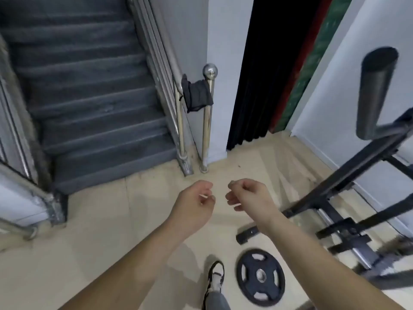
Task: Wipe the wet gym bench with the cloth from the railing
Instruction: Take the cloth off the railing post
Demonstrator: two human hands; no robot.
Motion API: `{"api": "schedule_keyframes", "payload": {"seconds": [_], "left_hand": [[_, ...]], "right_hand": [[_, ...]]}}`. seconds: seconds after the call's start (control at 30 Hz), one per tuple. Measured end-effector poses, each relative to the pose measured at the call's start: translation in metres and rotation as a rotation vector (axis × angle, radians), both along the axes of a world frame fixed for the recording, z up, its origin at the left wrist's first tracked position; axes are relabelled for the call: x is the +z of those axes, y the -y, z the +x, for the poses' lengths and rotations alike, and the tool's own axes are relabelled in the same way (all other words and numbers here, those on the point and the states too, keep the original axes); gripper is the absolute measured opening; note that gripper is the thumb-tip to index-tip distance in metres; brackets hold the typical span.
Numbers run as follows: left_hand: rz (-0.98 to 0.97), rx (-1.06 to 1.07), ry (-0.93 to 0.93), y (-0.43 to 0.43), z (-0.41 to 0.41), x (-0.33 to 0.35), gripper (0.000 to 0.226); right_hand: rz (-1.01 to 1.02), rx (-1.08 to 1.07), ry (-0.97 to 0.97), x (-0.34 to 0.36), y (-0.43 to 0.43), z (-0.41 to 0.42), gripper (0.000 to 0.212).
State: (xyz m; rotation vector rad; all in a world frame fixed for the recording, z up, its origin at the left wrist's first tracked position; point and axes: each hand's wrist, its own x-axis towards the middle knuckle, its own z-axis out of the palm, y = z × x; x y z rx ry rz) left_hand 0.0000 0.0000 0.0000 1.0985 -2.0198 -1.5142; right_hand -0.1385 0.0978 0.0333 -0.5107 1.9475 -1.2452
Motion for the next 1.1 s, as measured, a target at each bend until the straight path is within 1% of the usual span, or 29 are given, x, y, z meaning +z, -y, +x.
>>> {"api": "schedule_keyframes", "payload": {"seconds": [0.07,0.13,0.23,0.33,0.47,0.53,0.57,0.63,0.67,0.73,0.83,0.97,1.0,1.03,1.07,1.1], "left_hand": [[0.034,0.028,-0.006,0.043,-0.028,0.001,0.017],[0.036,0.060,0.001,0.091,-0.055,0.006,0.020],[0.032,0.111,-0.038,0.161,-0.094,0.019,0.031],[0.070,0.103,-0.050,0.224,-0.122,0.029,0.027],[0.083,0.075,0.010,0.320,-0.167,0.016,0.026],[0.084,0.054,0.048,0.373,-0.194,0.004,0.023],[0.079,0.031,0.071,0.400,-0.209,-0.003,0.026],[0.028,-0.038,0.119,0.455,-0.239,-0.012,0.037],[-0.028,-0.073,0.144,0.482,-0.255,-0.016,0.042],[-0.171,-0.144,0.205,0.535,-0.287,-0.021,0.044],[-0.336,-0.285,0.261,0.593,-0.327,-0.021,0.043],[-0.501,-0.496,0.338,0.641,-0.372,-0.024,0.042],[-0.524,-0.548,0.372,0.651,-0.381,-0.030,0.042],[-0.531,-0.599,0.415,0.659,-0.389,-0.037,0.043],[-0.524,-0.640,0.465,0.665,-0.393,-0.044,0.044],[-0.527,-0.659,0.505,0.670,-0.395,-0.051,0.045]], "right_hand": [[-0.016,-0.010,0.027,-0.005,0.044,-0.033,0.023],[-0.045,-0.013,0.048,-0.005,0.095,-0.069,0.018],[-0.068,-0.023,0.063,0.002,0.173,-0.114,0.024],[-0.051,0.009,0.068,0.008,0.242,-0.150,0.022],[-0.026,0.024,0.006,-0.002,0.333,-0.195,0.019],[-0.025,-0.004,-0.015,-0.013,0.377,-0.218,0.018],[-0.025,-0.027,-0.025,-0.019,0.399,-0.229,0.018],[-0.028,-0.085,-0.040,-0.031,0.442,-0.252,0.021],[-0.030,-0.117,-0.046,-0.037,0.463,-0.264,0.022],[-0.015,-0.172,-0.042,-0.047,0.504,-0.286,0.021],[0.068,-0.211,-0.019,-0.057,0.548,-0.312,0.024],[0.162,-0.195,-0.016,-0.067,0.580,-0.330,0.008],[0.174,-0.193,-0.007,-0.071,0.586,-0.335,0.022],[0.197,-0.195,0.001,-0.075,0.592,-0.339,0.042],[0.219,-0.195,0.015,-0.079,0.598,-0.343,0.053],[0.226,-0.185,0.027,-0.084,0.604,-0.345,0.056]]}}
